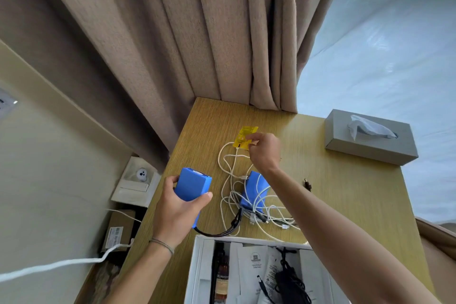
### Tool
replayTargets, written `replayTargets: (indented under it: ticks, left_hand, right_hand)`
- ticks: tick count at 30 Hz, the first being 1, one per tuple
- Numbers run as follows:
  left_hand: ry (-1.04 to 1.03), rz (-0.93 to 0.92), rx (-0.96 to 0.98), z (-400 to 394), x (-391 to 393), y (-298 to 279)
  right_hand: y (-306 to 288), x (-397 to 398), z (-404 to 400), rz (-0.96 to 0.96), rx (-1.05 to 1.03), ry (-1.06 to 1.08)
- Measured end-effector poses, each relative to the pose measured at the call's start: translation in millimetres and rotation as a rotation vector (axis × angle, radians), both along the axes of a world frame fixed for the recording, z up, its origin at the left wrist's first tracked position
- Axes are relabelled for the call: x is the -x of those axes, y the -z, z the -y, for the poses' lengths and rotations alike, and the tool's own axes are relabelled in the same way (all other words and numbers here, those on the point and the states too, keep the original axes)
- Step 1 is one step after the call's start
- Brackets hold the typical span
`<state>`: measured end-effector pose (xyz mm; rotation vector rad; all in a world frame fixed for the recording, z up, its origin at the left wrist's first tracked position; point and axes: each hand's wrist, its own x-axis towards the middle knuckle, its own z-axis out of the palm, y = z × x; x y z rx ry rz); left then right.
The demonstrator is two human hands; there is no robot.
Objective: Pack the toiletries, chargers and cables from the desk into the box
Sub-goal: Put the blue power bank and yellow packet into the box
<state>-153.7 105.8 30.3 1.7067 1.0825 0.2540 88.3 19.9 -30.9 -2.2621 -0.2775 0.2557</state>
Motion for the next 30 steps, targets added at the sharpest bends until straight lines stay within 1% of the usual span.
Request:
replayTargets:
  ticks: [3,7,12,14,17,22,26,30]
  left_hand:
    - [0.033,0.015,-0.006,3,3,-3]
    - [0.113,0.034,0.002,7,8,-7]
    - [0.149,0.042,-0.04,14,17,-18]
    - [0.19,0.025,-0.048,26,32,-25]
    - [0.194,-0.005,-0.115,23,32,-32]
    - [0.266,-0.064,-0.22,26,57,-41]
    - [0.296,-0.07,-0.296,27,75,-48]
    - [0.309,-0.052,-0.313,30,90,-52]
  right_hand:
    - [-15,0,12,0.075,-0.044,-0.013]
    - [-37,12,32,0.067,-0.143,0.002]
    - [-67,47,67,-0.001,-0.255,-0.018]
    - [-79,75,91,-0.035,-0.288,-0.019]
    - [-90,91,109,-0.058,-0.358,-0.044]
    - [-100,138,146,-0.086,-0.389,-0.049]
    - [-98,163,172,-0.104,-0.399,-0.022]
    - [-82,188,188,-0.131,-0.3,0.022]
